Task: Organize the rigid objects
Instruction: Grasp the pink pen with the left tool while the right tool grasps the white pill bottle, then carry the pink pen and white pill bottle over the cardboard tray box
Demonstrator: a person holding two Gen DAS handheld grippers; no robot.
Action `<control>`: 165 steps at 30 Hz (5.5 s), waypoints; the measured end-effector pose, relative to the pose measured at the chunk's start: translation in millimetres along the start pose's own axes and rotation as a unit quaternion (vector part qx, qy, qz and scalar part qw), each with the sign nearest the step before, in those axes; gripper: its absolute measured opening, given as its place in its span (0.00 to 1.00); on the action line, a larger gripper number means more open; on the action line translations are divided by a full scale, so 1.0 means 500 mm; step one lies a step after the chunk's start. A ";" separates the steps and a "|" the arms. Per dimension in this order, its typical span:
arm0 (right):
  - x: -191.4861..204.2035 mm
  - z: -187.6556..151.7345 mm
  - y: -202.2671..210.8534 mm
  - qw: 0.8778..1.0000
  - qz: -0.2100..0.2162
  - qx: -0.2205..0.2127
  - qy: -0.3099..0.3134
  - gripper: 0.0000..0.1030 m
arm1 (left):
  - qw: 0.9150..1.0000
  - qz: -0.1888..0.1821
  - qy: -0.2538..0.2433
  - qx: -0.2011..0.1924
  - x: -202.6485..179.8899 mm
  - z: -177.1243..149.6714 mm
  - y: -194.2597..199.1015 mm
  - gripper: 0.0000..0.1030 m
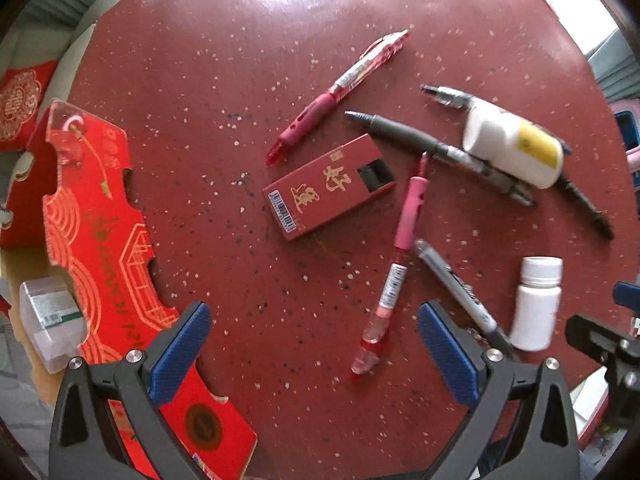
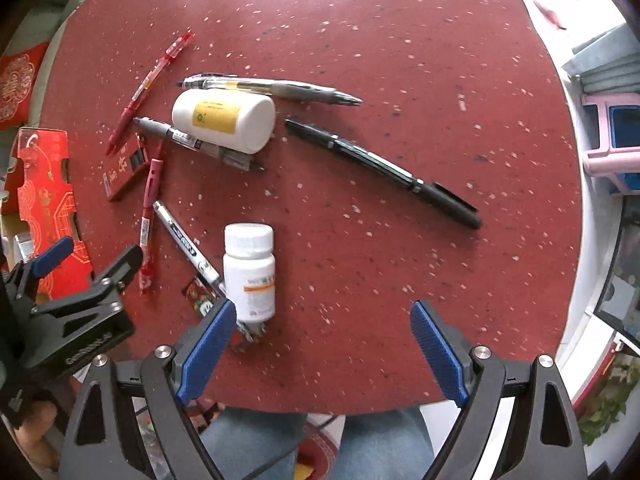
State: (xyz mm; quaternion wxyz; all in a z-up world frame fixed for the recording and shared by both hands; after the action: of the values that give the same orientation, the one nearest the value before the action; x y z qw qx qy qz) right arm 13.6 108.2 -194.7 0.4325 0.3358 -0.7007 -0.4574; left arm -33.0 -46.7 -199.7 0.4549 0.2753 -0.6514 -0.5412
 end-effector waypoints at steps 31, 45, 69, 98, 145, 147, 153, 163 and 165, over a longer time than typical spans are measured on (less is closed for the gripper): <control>0.000 0.037 -0.085 0.995 -0.071 0.009 0.072 0.40 | 0.999 -0.034 -0.039 -0.017 -0.058 0.068 -0.049 1.00; -0.016 0.026 -0.081 0.994 -0.064 0.013 0.082 0.36 | 0.997 -0.060 -0.038 -0.018 -0.102 0.090 -0.057 1.00; -0.042 -0.029 -0.020 0.993 -0.059 0.011 0.105 0.33 | 0.992 -0.122 0.032 0.014 -0.071 0.057 -0.001 0.10; 0.054 -0.014 0.108 0.981 -0.066 -0.025 0.182 0.33 | 0.977 -0.173 0.104 -0.071 0.046 0.053 0.138 0.10; 0.687 -0.033 0.041 0.884 0.000 -0.010 0.468 0.33 | 0.894 -0.072 0.431 -0.098 0.546 -0.125 0.117 0.10; 0.697 -0.032 0.029 0.882 -0.003 -0.007 0.471 0.33 | 0.896 -0.069 0.428 -0.098 0.549 -0.116 0.113 0.10; 0.711 -0.019 0.008 0.884 -0.009 -0.001 0.467 0.33 | 0.900 -0.068 0.418 -0.101 0.557 -0.085 0.100 0.10; 0.716 0.027 -0.013 0.894 -0.020 0.001 0.447 0.33 | 0.905 -0.052 0.409 -0.102 0.599 -0.028 0.073 0.10; 0.719 0.032 -0.018 0.895 -0.021 0.002 0.445 0.33 | 0.906 -0.045 0.408 -0.101 0.610 -0.019 0.067 0.10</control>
State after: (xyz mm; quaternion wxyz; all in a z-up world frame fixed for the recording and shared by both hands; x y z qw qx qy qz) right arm -144.3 -200.9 -98.8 0.6888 0.5199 -0.4287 -0.2674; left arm -152.6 -301.7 -77.7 0.6812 0.4537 -0.3375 -0.4650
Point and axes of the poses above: each gripper's, at about its wrist camera, not at the fingertips, and y roughly against the way its jaws point, x to its left, z to its top, the point moved 9 cm from there along -y, roughly the way its jaws point, and after that the axes turned 11 degrees about z, right-handed, at the moved point
